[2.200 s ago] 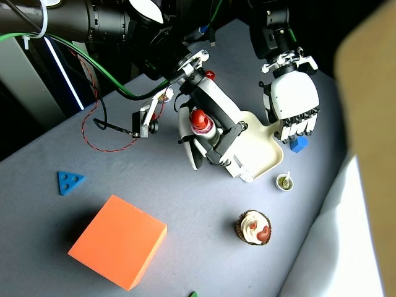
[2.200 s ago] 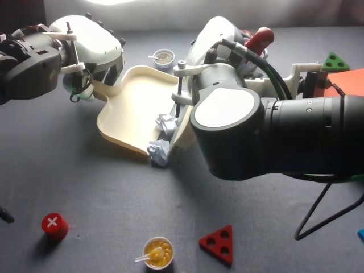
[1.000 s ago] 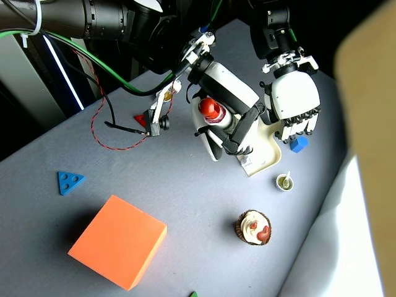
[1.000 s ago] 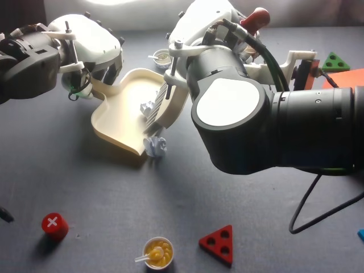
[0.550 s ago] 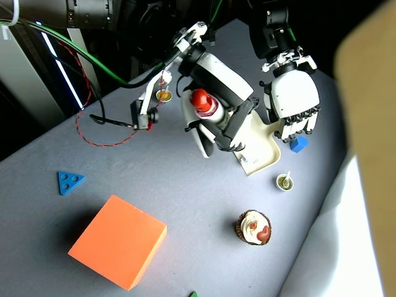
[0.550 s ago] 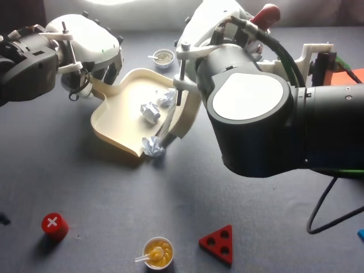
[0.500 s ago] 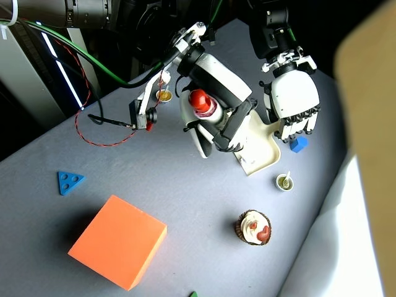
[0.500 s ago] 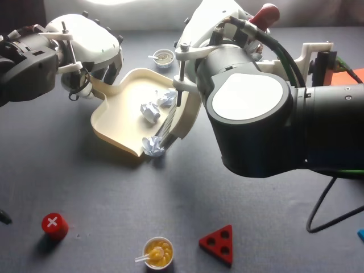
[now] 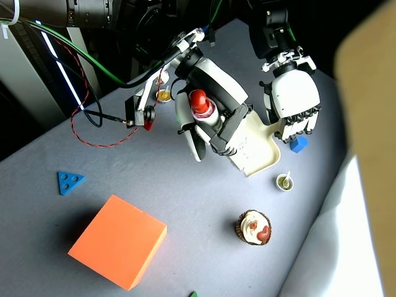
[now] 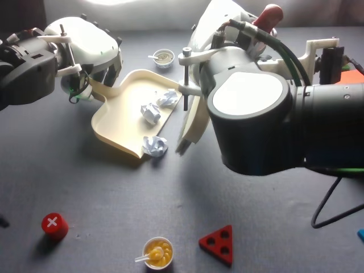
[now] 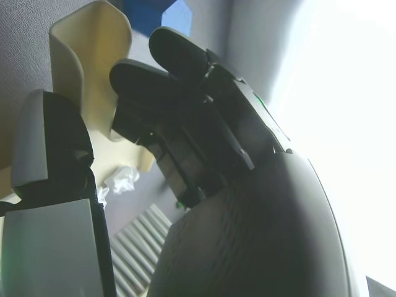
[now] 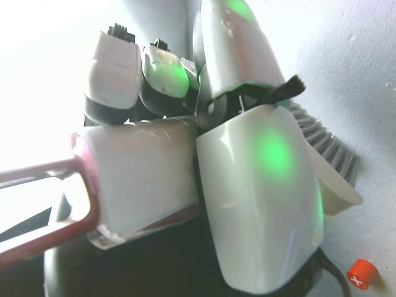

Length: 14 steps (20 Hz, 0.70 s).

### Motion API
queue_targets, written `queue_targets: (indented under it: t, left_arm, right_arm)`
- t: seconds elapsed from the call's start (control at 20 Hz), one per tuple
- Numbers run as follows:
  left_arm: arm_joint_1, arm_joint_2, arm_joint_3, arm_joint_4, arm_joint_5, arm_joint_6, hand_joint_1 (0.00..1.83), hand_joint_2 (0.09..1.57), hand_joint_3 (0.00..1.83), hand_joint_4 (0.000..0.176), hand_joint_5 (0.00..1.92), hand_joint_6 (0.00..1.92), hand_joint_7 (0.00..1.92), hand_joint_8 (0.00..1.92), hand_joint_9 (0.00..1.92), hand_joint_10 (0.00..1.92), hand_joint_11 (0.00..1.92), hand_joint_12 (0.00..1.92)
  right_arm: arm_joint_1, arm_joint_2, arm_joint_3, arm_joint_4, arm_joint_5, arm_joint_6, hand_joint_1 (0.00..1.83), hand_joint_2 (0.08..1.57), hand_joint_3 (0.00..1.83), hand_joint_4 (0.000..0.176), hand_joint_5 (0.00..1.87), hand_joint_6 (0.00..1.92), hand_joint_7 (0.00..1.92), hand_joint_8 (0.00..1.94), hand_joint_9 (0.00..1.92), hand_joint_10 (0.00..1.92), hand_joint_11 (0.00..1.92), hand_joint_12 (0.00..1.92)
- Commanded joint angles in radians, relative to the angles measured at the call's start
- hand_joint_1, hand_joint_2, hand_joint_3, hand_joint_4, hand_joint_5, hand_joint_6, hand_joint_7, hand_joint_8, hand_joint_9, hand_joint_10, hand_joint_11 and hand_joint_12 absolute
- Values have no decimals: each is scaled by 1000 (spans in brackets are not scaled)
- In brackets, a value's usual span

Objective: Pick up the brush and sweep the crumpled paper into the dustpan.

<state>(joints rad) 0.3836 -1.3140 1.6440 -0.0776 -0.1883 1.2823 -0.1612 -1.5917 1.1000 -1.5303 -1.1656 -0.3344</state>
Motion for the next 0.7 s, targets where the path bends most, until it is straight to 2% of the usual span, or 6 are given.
queue_targets:
  t: [0.0,0.2,0.25,0.55,0.65]
  left_arm:
    - [-4,12,1,-1,-109,8,1387,1071,0,0,1003,904,1134,542,1002,1153,757,1185]
    - [1,12,2,-6,-119,8,1388,1065,0,0,1020,878,1156,500,1007,1145,738,1201]
    - [1,12,2,-6,-120,8,1385,1075,2,0,1014,889,1105,594,982,1181,707,1233]
    - [0,11,4,-7,-127,9,1385,1076,0,0,1018,870,1094,624,987,1182,736,1204]
    - [0,11,3,-8,-131,9,1384,1079,0,0,1002,915,1097,600,983,1182,714,1229]
  right_arm:
    - [0,-3,2,-95,-32,-16,1631,1207,0,174,974,1921,1052,1941,1241,1921,1425,1921]
    - [-11,-27,24,-92,-31,-17,1617,1206,0,176,983,1921,1054,1941,1251,1921,1431,1921]
    - [-13,-32,30,-93,-29,-17,1622,1202,0,176,976,1921,1044,1941,1236,1921,1421,1921]
    - [-29,-49,49,-110,-25,-14,1627,1205,0,175,998,1921,1076,1941,1271,1921,1440,1921]
    - [-33,-59,61,-117,-23,-11,1616,1215,2,176,958,1921,1042,1941,1236,1921,1419,1921]
